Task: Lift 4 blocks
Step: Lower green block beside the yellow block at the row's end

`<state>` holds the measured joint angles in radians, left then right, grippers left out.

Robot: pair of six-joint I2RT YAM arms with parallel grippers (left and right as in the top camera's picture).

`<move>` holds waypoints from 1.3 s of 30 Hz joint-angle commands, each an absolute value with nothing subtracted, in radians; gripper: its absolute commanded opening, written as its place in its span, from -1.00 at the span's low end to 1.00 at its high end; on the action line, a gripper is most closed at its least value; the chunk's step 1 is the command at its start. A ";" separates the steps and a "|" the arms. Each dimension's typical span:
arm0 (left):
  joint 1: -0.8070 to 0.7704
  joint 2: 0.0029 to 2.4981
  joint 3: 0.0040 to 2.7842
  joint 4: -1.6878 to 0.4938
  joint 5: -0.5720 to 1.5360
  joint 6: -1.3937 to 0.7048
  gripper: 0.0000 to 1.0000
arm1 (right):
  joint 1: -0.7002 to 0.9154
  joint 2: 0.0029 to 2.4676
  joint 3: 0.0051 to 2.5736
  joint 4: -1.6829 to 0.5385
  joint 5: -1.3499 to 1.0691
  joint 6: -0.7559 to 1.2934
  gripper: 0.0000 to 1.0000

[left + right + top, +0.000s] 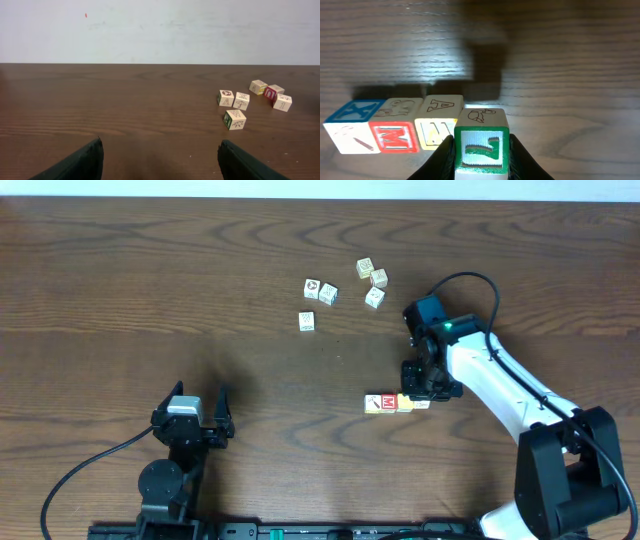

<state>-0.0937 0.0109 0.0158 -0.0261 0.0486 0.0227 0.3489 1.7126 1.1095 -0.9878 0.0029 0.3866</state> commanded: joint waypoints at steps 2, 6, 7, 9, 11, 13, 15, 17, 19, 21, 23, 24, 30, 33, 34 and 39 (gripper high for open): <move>-0.096 0.007 0.004 -0.070 0.033 0.017 0.47 | 0.379 1.703 1.101 -0.976 -0.009 0.400 -0.58; -0.096 0.007 0.004 -0.070 0.033 0.017 0.47 | 0.391 1.703 1.101 -0.974 -0.009 0.405 -0.56; -0.096 0.007 0.004 -0.070 0.033 0.017 0.47 | 0.393 1.703 1.101 -0.975 -0.009 0.407 -0.55; -0.096 0.007 0.004 -0.070 0.033 0.017 0.47 | 0.394 1.703 1.101 -0.974 -0.010 0.408 -0.55; -0.096 0.007 0.004 -0.070 0.033 0.017 0.47 | 0.395 1.703 1.101 -0.972 -0.016 0.415 -0.55; -0.096 0.007 0.004 -0.070 0.033 0.017 0.47 | 0.395 1.703 1.101 -0.963 -0.038 0.415 -0.55; -0.096 0.007 0.004 -0.070 0.033 0.017 0.47 | 0.398 1.703 1.101 -0.957 -0.043 0.415 -0.54; -0.096 0.007 0.004 -0.070 0.033 0.017 0.47 | 0.404 1.703 1.101 -0.953 -0.043 0.415 -0.55; -0.096 0.007 0.004 -0.070 0.033 0.017 0.47 | 0.418 1.703 1.101 -0.952 -0.043 0.415 -0.55; -0.096 0.007 0.004 -0.070 0.033 0.017 0.47 | 0.427 1.703 1.101 -0.948 -0.043 0.415 -0.54; -0.096 0.007 0.004 -0.070 0.033 0.017 0.47 | 0.436 1.703 1.101 -0.942 -0.043 0.415 -0.53; -0.096 0.007 0.004 -0.070 0.033 0.017 0.47 | 0.440 1.704 1.101 -0.941 -0.042 0.415 -0.52; -0.096 0.007 0.004 -0.070 0.033 0.017 0.47 | 0.439 1.703 1.101 -0.943 0.015 0.415 -0.47; -0.096 0.007 0.004 -0.070 0.033 0.017 0.47 | 0.439 1.704 1.101 -0.942 0.035 0.415 -0.44; -0.096 0.007 0.004 -0.070 0.033 0.017 0.47 | 0.439 1.704 1.101 -0.941 0.038 0.415 -0.43; -0.096 0.007 0.004 -0.070 0.033 0.017 0.47 | 0.439 1.704 1.089 -0.929 0.040 0.416 -0.43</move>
